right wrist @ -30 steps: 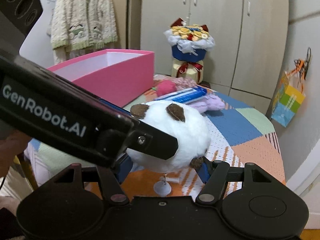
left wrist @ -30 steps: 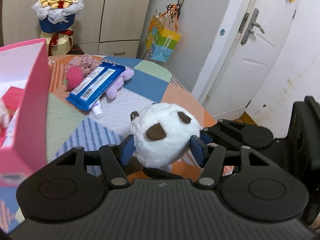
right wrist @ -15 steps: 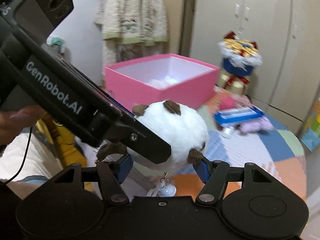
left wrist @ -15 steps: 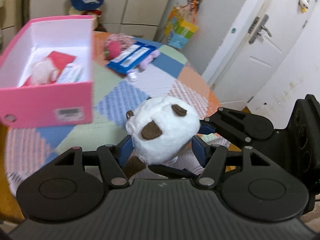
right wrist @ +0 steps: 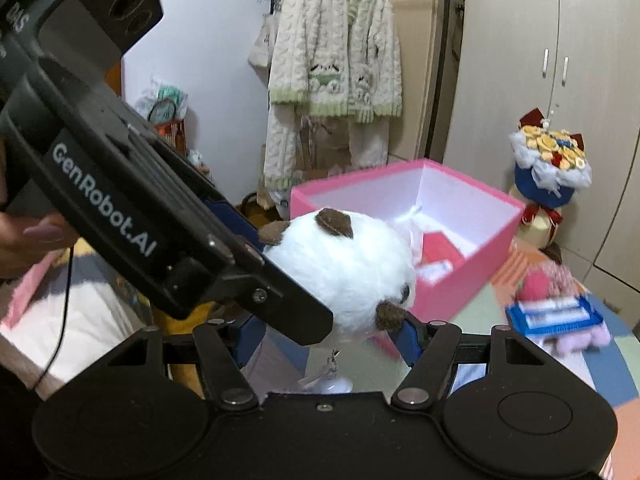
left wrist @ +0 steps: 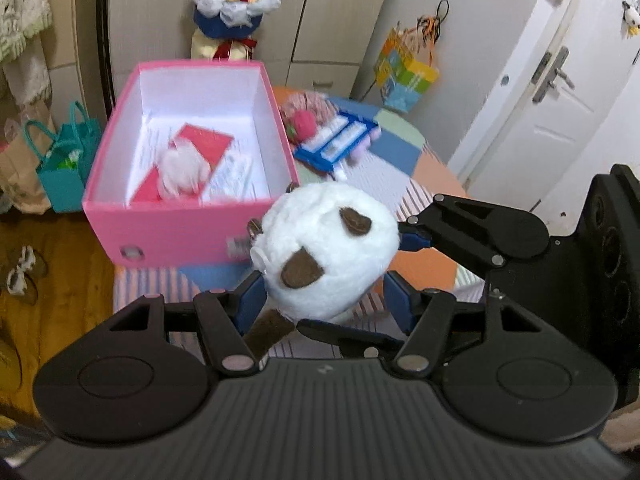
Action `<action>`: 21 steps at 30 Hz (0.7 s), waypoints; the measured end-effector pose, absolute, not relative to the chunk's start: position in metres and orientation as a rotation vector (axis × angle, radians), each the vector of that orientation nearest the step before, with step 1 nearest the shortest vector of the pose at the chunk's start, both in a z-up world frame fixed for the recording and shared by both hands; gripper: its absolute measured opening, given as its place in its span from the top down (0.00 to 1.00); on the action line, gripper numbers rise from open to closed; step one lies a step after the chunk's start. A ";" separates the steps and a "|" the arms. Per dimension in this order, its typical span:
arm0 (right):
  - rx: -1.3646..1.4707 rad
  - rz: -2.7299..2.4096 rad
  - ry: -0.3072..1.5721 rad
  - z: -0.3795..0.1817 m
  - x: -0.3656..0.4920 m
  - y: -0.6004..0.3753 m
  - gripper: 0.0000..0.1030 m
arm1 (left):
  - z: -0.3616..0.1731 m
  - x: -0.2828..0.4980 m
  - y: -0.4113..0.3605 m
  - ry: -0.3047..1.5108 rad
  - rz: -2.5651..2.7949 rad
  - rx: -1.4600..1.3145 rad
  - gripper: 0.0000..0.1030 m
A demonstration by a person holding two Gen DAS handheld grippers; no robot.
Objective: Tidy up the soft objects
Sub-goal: 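Lift the plush toy with both tools and carry it over the pink box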
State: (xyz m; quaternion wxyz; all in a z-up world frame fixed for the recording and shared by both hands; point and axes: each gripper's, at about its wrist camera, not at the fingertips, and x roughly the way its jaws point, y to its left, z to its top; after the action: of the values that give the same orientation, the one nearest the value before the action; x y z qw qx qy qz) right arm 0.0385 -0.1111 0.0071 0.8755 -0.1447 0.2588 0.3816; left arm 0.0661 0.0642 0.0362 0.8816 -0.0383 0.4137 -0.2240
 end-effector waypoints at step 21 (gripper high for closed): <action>-0.136 0.731 0.564 0.027 0.234 -0.084 0.29 | 0.025 0.269 0.101 0.846 -0.427 -0.288 0.39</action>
State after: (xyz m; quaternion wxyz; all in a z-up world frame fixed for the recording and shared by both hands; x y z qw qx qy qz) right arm 0.2336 -0.0844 0.0271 0.8931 -0.0657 0.2717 0.3525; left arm 0.2686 0.1008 0.0249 0.8799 -0.1381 0.4058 -0.2050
